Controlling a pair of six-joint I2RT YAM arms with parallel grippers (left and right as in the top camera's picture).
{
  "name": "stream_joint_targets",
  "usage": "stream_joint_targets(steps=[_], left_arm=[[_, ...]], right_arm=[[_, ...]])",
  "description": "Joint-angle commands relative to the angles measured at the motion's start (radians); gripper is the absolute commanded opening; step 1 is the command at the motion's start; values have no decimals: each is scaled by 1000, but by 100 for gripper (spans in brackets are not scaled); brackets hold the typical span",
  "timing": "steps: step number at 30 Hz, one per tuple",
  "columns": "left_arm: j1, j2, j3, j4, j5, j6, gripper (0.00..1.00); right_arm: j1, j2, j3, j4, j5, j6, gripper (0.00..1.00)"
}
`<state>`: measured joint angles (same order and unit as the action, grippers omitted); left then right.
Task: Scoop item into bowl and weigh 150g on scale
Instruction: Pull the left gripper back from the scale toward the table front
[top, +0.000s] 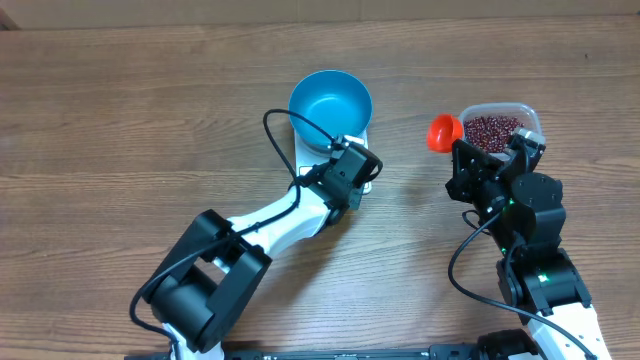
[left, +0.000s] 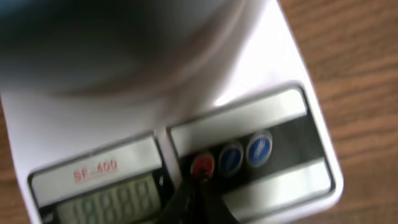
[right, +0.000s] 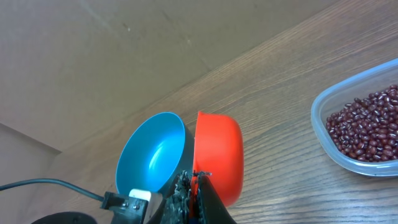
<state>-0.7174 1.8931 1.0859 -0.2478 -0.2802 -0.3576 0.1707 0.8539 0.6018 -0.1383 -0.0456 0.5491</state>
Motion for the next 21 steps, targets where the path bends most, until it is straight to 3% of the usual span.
stream_joint_targets(steps=[1, 16, 17, 19, 21], left_arm=[[5, -70, -18, -45, 34, 22, 4], [4, -313, -18, -218, -10, 52, 4], [4, -327, -18, -232, -17, 52, 14], [4, -359, -18, -260, -22, 66, 99], [4, -392, -18, -285, -24, 75, 99]], right_arm=[[-3, -1, 26, 10, -1, -4, 4], [-3, 0, 26, 9, -1, -5, 4], [-3, -1, 26, 10, -1, -5, 4], [-3, -1, 26, 9, -1, -5, 4], [-3, 0, 26, 9, -1, -4, 4]])
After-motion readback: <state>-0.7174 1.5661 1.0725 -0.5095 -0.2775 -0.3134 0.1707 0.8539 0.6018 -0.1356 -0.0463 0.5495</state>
